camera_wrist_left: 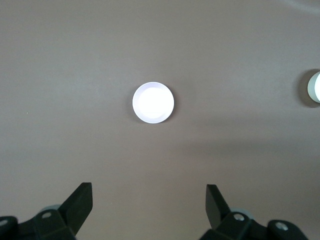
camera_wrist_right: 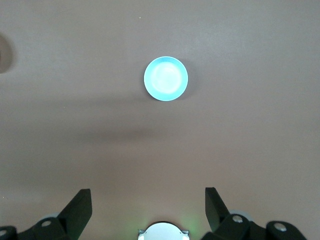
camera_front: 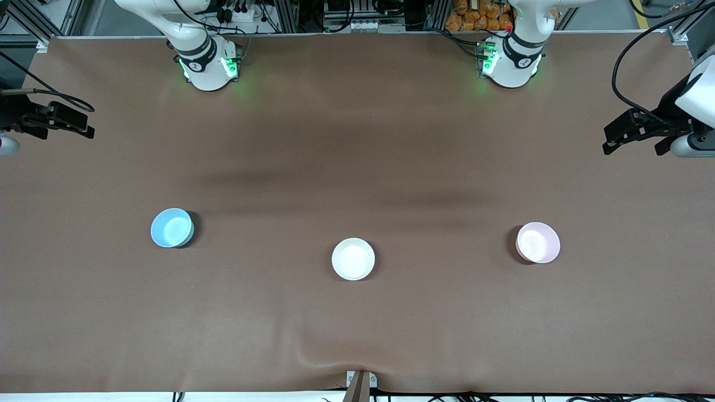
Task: Stack pink and blue bowls on white bowl
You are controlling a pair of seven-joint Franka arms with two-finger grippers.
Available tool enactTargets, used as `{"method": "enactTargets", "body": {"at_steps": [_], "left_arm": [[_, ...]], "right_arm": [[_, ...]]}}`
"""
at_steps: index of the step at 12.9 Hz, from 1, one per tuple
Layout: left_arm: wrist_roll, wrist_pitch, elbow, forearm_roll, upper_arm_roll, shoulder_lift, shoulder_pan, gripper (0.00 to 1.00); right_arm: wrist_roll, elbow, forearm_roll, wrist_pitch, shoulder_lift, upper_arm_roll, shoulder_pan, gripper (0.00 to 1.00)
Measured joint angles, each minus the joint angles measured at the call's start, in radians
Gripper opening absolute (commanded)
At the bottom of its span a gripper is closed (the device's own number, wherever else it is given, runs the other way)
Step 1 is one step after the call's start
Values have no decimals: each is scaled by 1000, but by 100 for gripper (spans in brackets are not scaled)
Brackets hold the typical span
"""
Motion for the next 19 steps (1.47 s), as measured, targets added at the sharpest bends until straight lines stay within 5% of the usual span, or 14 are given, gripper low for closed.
{"method": "enactTargets", "body": {"at_steps": [14, 19], "left_arm": [[0, -26, -18, 0, 2, 8, 12, 100], [1, 19, -41, 1, 7, 106, 60, 100]], "right_arm": [[0, -9, 0, 2, 0, 0, 0, 100], [0, -12, 0, 2, 1, 0, 0, 100]]}}
